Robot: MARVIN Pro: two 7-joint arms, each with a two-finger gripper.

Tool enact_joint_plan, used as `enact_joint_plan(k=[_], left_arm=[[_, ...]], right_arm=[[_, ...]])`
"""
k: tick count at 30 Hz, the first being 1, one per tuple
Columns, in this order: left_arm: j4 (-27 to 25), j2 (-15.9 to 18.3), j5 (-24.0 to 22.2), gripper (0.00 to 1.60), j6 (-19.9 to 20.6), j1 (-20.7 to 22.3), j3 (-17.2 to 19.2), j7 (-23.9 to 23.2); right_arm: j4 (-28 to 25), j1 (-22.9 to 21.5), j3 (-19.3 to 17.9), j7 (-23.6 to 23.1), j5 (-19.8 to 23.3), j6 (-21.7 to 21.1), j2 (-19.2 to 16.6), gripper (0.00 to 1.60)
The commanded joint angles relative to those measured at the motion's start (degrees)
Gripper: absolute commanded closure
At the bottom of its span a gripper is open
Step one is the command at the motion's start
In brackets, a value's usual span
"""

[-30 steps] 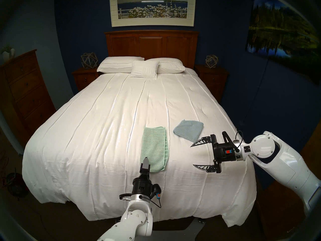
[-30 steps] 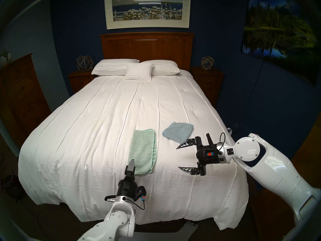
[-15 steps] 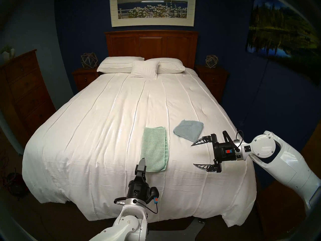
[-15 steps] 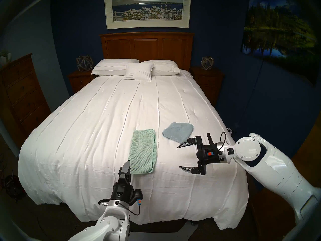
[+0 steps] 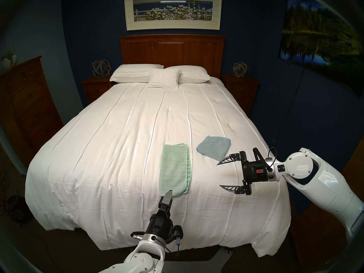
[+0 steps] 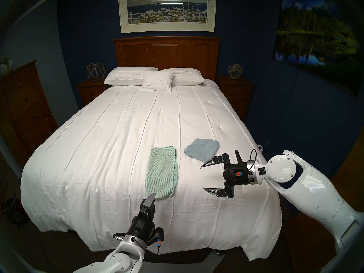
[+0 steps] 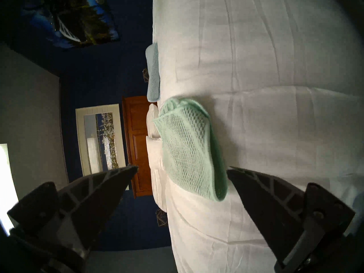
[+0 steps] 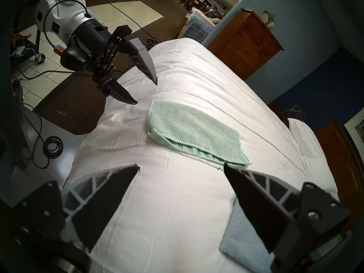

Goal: Fold the hand towels twice and stack them up

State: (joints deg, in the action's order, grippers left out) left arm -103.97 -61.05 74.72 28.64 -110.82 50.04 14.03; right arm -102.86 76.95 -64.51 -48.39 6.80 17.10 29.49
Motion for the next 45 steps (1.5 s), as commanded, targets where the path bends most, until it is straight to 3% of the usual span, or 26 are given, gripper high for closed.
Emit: enact_joint_plan(k=[1, 6, 13, 24, 27, 31, 38, 39, 45], left_arm=[[0.7, -0.6, 0.9, 0.0, -0.4, 2.2, -0.3, 0.6], [4.1, -4.3, 1.6, 0.0, 1.2, 5.6, -0.9, -0.2], [7.1, -6.8, 2.5, 0.0, 2.7, 8.0, -1.3, -0.9], [5.1, -5.5, 1.6, 0.0, 2.8, 8.1, 0.1, -2.1], [5.6, -5.2, 2.0, 0.0, 2.4, 8.2, -0.8, -5.2], [4.9, -4.6, 0.4, 0.0, 0.8, 8.2, -1.9, -5.9], [5.6, -5.4, 0.9, 0.0, 1.9, 8.0, -1.5, -5.3], [5.4, -5.2, 0.8, 0.06, 1.9, 8.0, -1.4, -5.3], [4.9, -4.2, 0.5, 0.02, 2.1, 8.1, -0.7, -5.5]], right_arm=[[-0.8, -0.4, -0.5, 0.4, 0.2, 0.1, 0.1, 0.0], [-0.8, -0.4, -0.5, 0.4, 0.2, 0.2, 0.1, 0.0], [-0.8, -0.4, -0.4, 0.4, 0.2, 0.2, 0.1, 0.0], [-0.8, -0.4, -0.4, 0.5, 0.2, 0.1, 0.1, 0.0], [-0.8, -0.4, -0.5, 0.5, 0.2, 0.1, 0.0, 0.0], [-0.8, -0.4, -0.4, 0.5, 0.2, 0.1, 0.0, 0.0], [-0.8, -0.4, -0.4, 0.5, 0.2, 0.1, 0.0, 0.0], [-0.8, -0.4, -0.4, 0.5, 0.2, 0.1, 0.0, 0.0], [-0.8, -0.4, -0.4, 0.5, 0.2, 0.1, 0.0, 0.0]])
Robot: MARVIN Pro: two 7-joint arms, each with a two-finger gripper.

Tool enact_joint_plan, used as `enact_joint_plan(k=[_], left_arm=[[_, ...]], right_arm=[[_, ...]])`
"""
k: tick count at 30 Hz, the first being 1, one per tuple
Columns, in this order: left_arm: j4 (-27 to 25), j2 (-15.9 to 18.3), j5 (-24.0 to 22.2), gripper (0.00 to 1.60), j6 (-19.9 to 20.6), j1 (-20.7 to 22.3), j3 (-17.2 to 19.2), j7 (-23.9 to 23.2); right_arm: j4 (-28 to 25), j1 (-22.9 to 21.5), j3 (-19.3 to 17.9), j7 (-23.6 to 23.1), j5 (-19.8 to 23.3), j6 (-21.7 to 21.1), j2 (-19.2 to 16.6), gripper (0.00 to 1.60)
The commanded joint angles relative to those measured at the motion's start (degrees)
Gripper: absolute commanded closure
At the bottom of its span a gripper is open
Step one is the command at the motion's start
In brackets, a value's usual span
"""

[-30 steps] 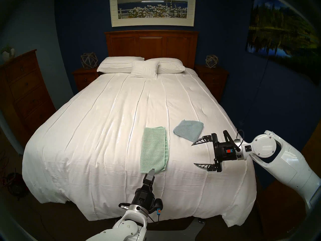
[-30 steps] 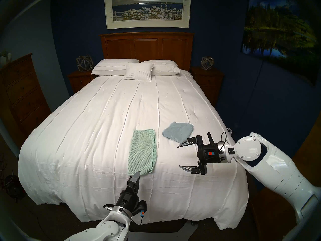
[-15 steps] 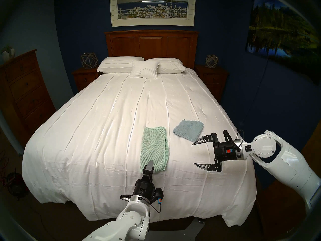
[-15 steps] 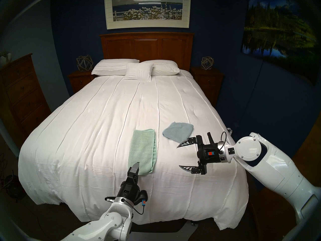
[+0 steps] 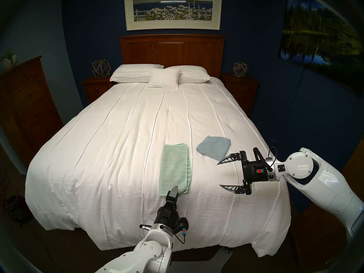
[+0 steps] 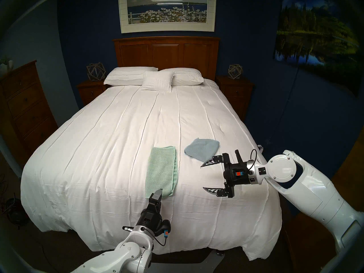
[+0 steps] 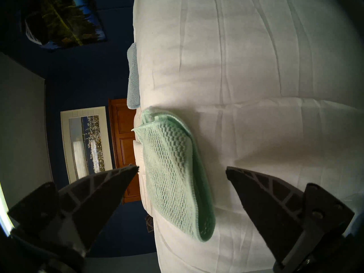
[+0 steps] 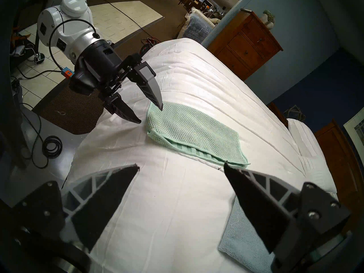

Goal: Fold the hand towels twice and stack them up

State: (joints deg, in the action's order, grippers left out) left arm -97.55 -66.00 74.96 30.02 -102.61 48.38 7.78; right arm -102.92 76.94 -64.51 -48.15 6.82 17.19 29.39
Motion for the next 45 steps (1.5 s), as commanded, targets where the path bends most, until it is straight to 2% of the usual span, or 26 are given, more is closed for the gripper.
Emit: enact_joint_plan(k=[1, 4, 9, 10, 11, 14, 16, 17, 18, 19, 22, 23, 25, 26, 31, 35, 38, 40, 42, 43, 45], left_arm=[[-1.5, 0.8, 0.2, 0.03, 0.7, 0.0, 1.1, 0.8], [-1.3, 0.8, 0.1, 0.06, 0.8, 0.1, 1.2, 0.8], [-1.2, 1.0, -0.8, 0.0, 0.6, 0.7, 2.2, 0.8], [-1.2, 1.1, -0.9, 0.12, 0.7, 0.8, 2.4, 0.7], [-1.2, 1.1, -1.2, 0.16, 0.5, 0.9, 2.5, 0.8], [-1.3, 1.5, -1.6, 0.51, 0.1, 1.1, 2.6, 0.6], [-1.3, 1.7, -1.9, 0.5, -0.3, 1.2, 2.5, 0.2], [-1.1, 1.5, -1.9, 0.55, -0.1, 1.4, 2.4, -0.1], [-0.7, 1.4, -2.2, 0.68, -0.3, 1.5, 2.4, -0.1], [-0.2, 1.3, -2.3, 0.7, -0.5, 1.7, 2.3, 0.0], [0.2, 1.2, -2.7, 0.63, -0.9, 1.9, 2.2, -0.1], [0.3, 1.2, -2.7, 0.67, -1.0, 2.0, 2.2, 0.0], [0.0, 1.2, -2.7, 0.76, -1.1, 2.0, 2.2, 0.0], [-0.2, 1.2, -2.6, 0.9, -1.0, 2.1, 2.1, 0.0], [-1.9, 2.1, -2.0, 1.09, -1.1, 1.9, 1.8, -0.2], [-3.5, 2.9, -1.4, 1.41, -0.4, 1.2, 1.7, -1.2], [-4.5, 3.4, -1.5, 1.29, -0.5, 0.6, 1.7, -1.6], [-5.0, 3.8, -1.3, 1.06, -0.3, -0.1, 1.5, -1.8], [-5.2, 4.0, -1.5, 0.68, -0.3, -0.7, 1.2, -2.2], [-5.1, 4.0, -1.4, 0.01, -0.2, -0.9, 1.1, -2.0], [-4.5, 3.8, -1.7, 0.0, -0.2, -1.3, 1.0, -1.8]], right_arm=[[-0.8, -0.4, -0.4, 0.3, 0.2, 0.1, 0.1, 0.0], [-0.8, -0.4, -0.4, 0.3, 0.2, 0.1, 0.1, 0.0], [-0.8, -0.4, -0.4, 0.3, 0.2, 0.1, 0.1, 0.0], [-0.8, -0.4, -0.4, 0.3, 0.2, 0.1, 0.1, 0.0], [-0.8, -0.4, -0.4, 0.3, 0.2, 0.1, 0.1, 0.0], [-0.8, -0.4, -0.4, 0.3, 0.2, 0.1, 0.1, 0.0], [-0.8, -0.4, -0.4, 0.3, 0.2, 0.1, 0.1, 0.0], [-0.8, -0.4, -0.4, 0.3, 0.2, 0.0, 0.1, 0.0], [-0.8, -0.4, -0.4, 0.3, 0.2, 0.0, 0.1, 0.0], [-0.8, -0.4, -0.4, 0.3, 0.2, 0.0, 0.1, 0.0], [-0.8, -0.4, -0.4, 0.3, 0.2, 0.0, 0.1, 0.0], [-0.8, -0.4, -0.4, 0.3, 0.2, 0.0, 0.1, 0.0], [-0.8, -0.4, -0.4, 0.3, 0.2, 0.1, 0.1, 0.0], [-0.8, -0.4, -0.4, 0.3, 0.2, 0.1, 0.1, 0.0], [-0.8, -0.4, -0.4, 0.3, 0.2, 0.1, 0.1, 0.0], [-0.8, -0.4, -0.4, 0.3, 0.2, 0.1, 0.1, 0.0], [-0.8, -0.4, -0.4, 0.3, 0.2, 0.1, 0.1, 0.0], [-0.8, -0.4, -0.4, 0.3, 0.2, 0.1, 0.1, 0.0], [-0.8, -0.4, -0.4, 0.3, 0.2, 0.1, 0.1, 0.0], [-0.8, -0.4, -0.4, 0.3, 0.2, 0.1, 0.1, 0.0], [-0.8, -0.4, -0.4, 0.3, 0.2, 0.1, 0.1, 0.0]])
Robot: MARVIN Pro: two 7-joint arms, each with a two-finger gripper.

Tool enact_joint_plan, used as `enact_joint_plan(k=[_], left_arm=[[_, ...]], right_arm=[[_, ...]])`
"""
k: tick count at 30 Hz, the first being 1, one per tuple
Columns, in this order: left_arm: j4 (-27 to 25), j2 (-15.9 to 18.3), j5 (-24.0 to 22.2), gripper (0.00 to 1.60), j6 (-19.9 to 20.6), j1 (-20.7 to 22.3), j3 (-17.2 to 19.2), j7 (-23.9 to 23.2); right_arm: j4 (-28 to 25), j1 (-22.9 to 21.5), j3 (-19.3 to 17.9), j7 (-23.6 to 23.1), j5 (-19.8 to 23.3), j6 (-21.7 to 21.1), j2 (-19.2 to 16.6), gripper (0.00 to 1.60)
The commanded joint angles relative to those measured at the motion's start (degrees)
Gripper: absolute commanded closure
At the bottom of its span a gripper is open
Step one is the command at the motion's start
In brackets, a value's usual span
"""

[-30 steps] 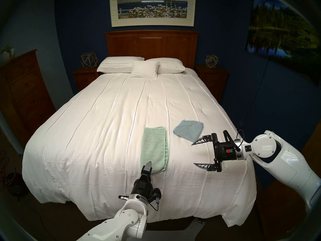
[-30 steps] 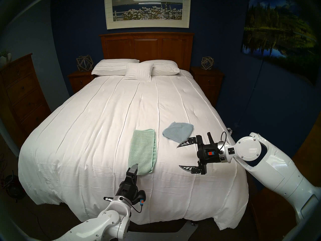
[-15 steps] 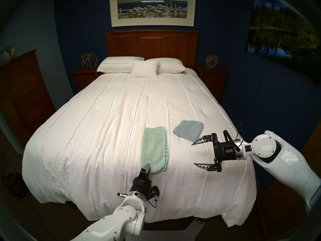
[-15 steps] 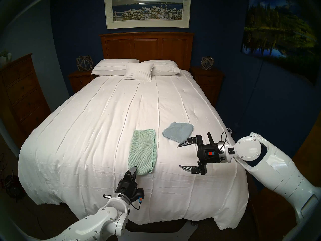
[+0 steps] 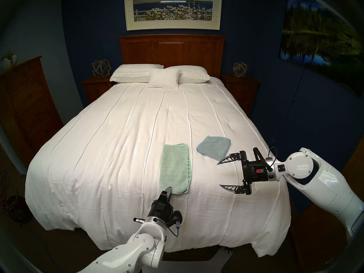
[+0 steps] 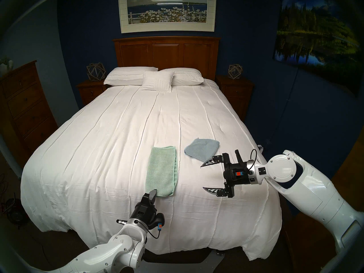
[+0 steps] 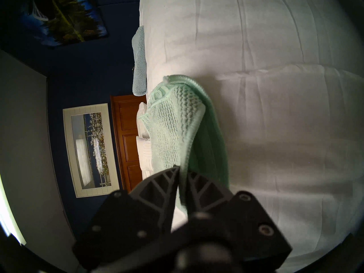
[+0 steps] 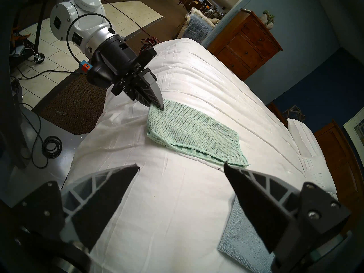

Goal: Fold the hand towels twice and stack them up

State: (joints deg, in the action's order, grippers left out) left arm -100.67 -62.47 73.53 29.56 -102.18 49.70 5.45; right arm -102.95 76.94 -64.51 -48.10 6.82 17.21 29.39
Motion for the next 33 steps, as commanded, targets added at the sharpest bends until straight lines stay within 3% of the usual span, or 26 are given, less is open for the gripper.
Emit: enact_joint_plan(k=[1, 18, 33], left_arm=[[-1.1, 0.2, -0.3, 0.0, 0.3, -1.9, -0.4, 0.7], [5.6, -3.4, -0.4, 0.0, 0.2, 2.4, -0.6, 3.9], [6.7, -4.1, -0.1, 0.0, -0.1, 5.1, 0.4, 3.3]], right_arm=[[-0.8, -0.4, -0.4, 0.2, 0.2, 0.0, 0.1, 0.0], [-0.7, -0.4, -0.4, 0.2, 0.2, 0.1, 0.1, 0.0], [-0.8, -0.4, -0.4, 0.2, 0.2, 0.0, 0.1, 0.0]])
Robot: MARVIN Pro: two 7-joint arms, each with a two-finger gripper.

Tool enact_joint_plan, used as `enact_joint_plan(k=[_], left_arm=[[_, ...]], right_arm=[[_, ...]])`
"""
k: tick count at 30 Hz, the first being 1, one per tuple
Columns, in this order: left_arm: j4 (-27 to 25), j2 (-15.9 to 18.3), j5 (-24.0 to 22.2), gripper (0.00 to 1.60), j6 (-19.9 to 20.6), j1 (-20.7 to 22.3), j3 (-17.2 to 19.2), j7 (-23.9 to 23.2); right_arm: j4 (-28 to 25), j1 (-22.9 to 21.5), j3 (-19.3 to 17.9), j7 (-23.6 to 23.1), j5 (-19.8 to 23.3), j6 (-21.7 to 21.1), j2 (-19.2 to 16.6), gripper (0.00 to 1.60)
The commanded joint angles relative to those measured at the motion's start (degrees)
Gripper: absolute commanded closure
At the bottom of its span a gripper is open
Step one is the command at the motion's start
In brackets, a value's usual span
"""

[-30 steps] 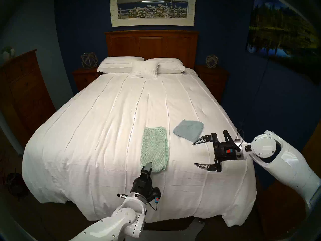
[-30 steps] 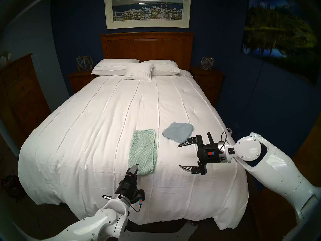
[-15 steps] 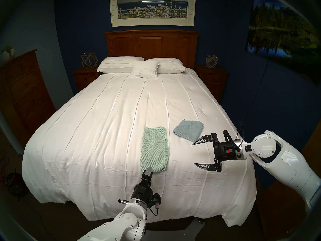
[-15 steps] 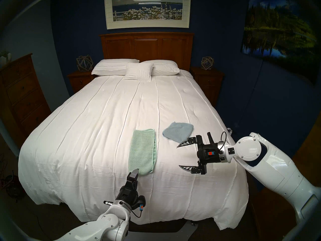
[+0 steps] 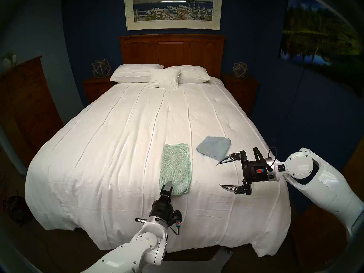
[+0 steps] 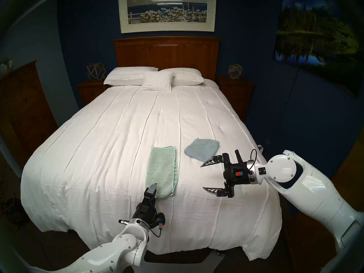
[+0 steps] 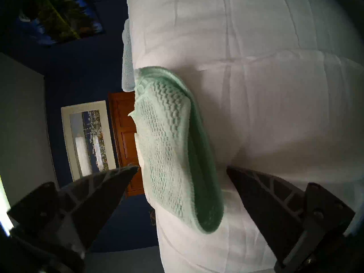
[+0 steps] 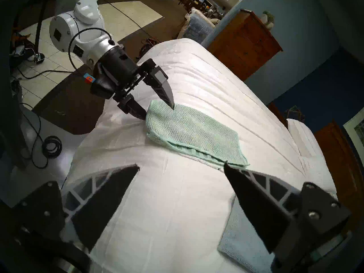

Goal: Fold the hand towels twice and stack them up

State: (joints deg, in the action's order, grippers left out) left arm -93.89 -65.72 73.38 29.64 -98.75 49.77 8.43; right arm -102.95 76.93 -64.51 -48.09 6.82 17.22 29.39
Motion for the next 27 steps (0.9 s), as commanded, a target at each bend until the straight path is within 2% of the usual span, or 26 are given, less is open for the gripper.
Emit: enact_joint_plan(k=[1, 5, 6, 9, 12, 15, 18, 23, 25, 27], left_arm=[[0.0, -0.9, 0.2, 0.0, -0.2, 1.8, 0.3, 0.3], [0.8, -1.2, 0.1, 0.03, -0.3, 2.2, 0.5, 0.4], [0.7, -1.2, 0.1, 0.28, -0.3, 2.2, 0.5, 0.4], [-0.1, -0.9, 0.0, 0.4, -0.4, 1.9, 0.6, 0.1], [-1.7, 0.0, 0.0, 0.41, -0.8, 0.9, 0.3, -0.9], [-2.7, 0.5, 0.2, 0.35, -0.8, 0.0, -0.1, -1.4], [-3.3, 1.0, 0.2, 0.37, -0.8, -0.8, -0.2, -1.6], [-5.4, 2.1, -0.1, 0.22, -0.6, -2.4, 0.1, -1.4], [-6.0, 2.4, -0.1, 0.31, -0.5, -2.9, 0.3, -1.0], [-6.3, 2.6, 0.0, 0.27, -0.2, -3.0, 0.6, -1.0]], right_arm=[[-0.7, -0.4, -0.4, 0.2, 0.2, 0.0, 0.1, 0.0], [-0.7, -0.4, -0.4, 0.2, 0.2, 0.0, 0.1, 0.0], [-0.8, -0.4, -0.4, 0.2, 0.2, 0.0, 0.1, 0.0], [-0.7, -0.4, -0.4, 0.2, 0.2, 0.0, 0.1, 0.0], [-0.8, -0.4, -0.4, 0.2, 0.2, 0.0, 0.1, 0.0], [-0.7, -0.4, -0.4, 0.2, 0.2, 0.0, 0.1, 0.0], [-0.8, -0.4, -0.4, 0.2, 0.2, 0.0, 0.1, 0.0], [-0.7, -0.4, -0.4, 0.2, 0.2, 0.0, 0.1, 0.0], [-0.7, -0.4, -0.4, 0.2, 0.2, 0.0, 0.1, 0.0], [-0.7, -0.4, -0.4, 0.2, 0.2, 0.0, 0.1, 0.0]])
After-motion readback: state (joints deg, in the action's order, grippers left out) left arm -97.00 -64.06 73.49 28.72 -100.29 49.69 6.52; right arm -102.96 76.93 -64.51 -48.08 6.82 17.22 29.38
